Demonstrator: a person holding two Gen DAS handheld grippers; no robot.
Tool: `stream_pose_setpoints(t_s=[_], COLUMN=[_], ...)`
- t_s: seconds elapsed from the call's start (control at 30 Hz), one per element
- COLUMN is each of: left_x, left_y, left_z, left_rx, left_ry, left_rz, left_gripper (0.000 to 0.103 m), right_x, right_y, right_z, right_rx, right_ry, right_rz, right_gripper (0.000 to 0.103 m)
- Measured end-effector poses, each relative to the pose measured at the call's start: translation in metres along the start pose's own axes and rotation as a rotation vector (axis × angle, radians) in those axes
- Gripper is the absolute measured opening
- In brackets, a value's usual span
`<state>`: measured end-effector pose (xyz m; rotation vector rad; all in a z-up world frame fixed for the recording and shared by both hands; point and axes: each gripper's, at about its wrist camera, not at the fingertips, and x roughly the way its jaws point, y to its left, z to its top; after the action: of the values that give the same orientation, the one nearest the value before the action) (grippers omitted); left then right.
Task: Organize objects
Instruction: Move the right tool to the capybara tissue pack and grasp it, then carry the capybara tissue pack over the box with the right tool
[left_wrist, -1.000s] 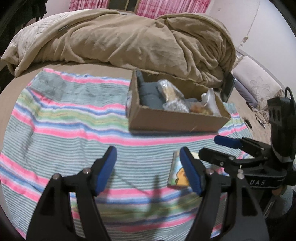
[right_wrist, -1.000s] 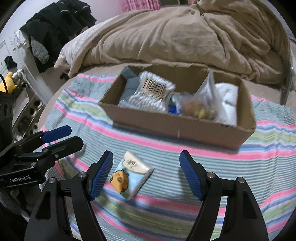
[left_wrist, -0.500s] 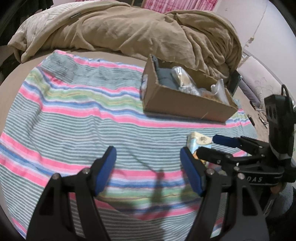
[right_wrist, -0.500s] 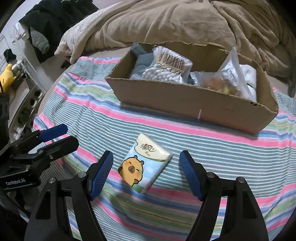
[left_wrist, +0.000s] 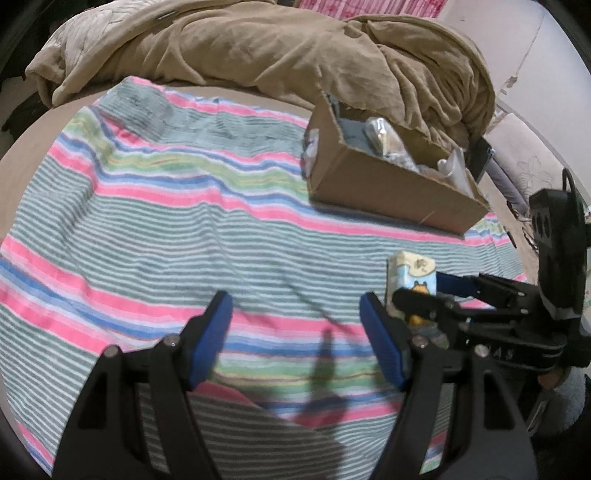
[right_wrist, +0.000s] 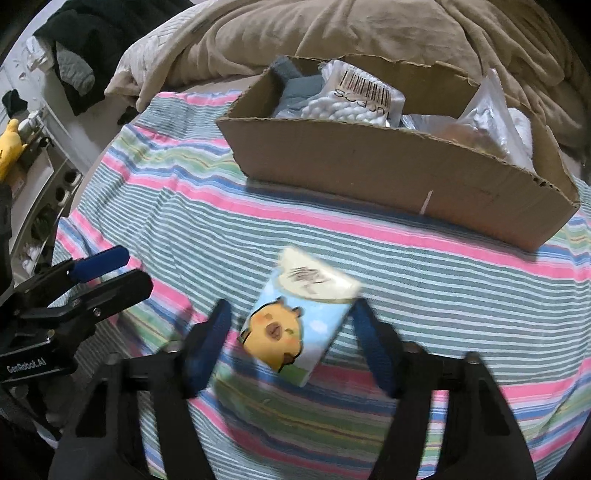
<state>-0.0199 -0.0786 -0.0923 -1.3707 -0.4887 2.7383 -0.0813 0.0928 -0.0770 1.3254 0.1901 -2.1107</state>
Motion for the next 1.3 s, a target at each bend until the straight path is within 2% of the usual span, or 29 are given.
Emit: stream_pose_setpoints(t_s=[0.2, 0.67, 1.3], left_x=[0.001, 0.001, 0.004], left_y=[-0.001, -0.019, -0.046], left_z=[0.001, 0.009, 0.049], left_rx=[0.004, 0.026, 0.071], left_ry=[-0.006, -0.008, -0.049], left_rz=[0.011, 0.011, -0.006], left_gripper=[0.079, 0.080, 0.080], right_x=[-0.006, -0.038, -0.074], right_y=[-0.002, -0.017, -0.052], right_z=[-0.001, 0.012, 0.047], right_rx=[-0.003, 0.009, 0.034], right_ry=[-0.016, -0.088, -0.180], right_rz=[0.023, 0.032, 0.029], right_gripper=[0.054, 0.054, 0.054])
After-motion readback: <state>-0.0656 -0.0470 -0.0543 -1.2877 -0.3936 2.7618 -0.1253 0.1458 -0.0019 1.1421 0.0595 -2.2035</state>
